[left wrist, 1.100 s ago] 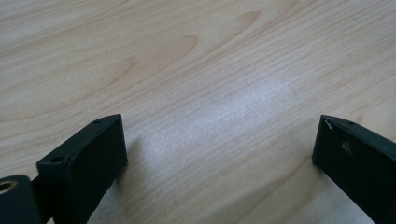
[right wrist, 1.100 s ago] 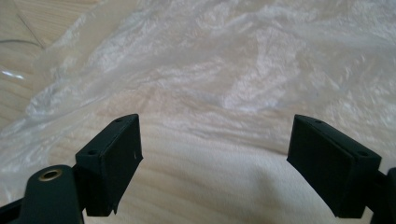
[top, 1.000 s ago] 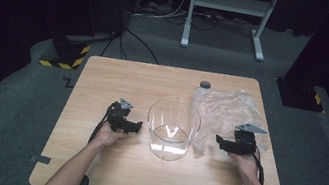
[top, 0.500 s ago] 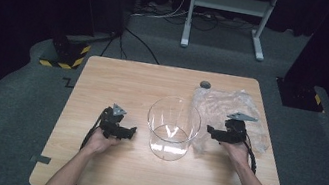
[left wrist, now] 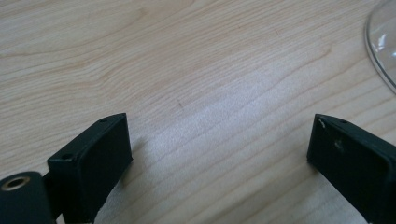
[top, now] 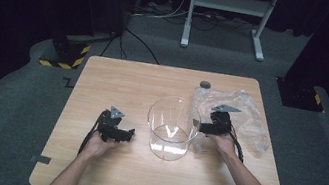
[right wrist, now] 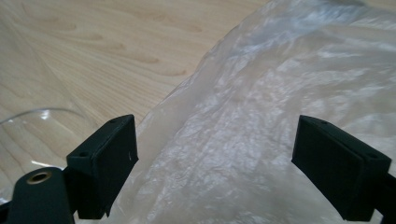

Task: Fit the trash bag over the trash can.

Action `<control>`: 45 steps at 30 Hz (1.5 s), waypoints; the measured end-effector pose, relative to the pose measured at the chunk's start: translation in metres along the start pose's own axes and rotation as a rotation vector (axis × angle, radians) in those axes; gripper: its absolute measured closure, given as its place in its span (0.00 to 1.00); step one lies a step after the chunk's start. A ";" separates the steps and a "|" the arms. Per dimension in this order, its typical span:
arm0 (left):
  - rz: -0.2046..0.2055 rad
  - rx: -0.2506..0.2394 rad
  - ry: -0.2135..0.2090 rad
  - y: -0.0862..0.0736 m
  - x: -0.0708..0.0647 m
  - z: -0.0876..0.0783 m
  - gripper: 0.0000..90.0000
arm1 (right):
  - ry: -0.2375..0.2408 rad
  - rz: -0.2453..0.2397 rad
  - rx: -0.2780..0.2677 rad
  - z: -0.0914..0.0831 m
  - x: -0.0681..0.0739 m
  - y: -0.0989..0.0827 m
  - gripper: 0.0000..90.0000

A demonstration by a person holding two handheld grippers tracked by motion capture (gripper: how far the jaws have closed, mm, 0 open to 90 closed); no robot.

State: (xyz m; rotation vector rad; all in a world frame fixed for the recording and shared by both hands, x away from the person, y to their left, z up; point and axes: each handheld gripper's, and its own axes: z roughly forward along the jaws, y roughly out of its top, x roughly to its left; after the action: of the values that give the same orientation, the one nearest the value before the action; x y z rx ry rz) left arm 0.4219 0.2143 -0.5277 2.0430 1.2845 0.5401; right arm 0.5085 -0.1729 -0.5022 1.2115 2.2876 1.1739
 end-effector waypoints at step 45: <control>-0.043 0.013 0.045 -0.009 -0.002 -0.008 0.03 | -0.062 -0.083 0.088 0.018 0.001 0.004 0.98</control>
State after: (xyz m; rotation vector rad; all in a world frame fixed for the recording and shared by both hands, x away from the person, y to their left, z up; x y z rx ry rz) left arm 0.4099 0.2176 -0.5281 2.0194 1.3585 0.5616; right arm 0.5206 -0.1620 -0.5100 1.1546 2.3409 1.0032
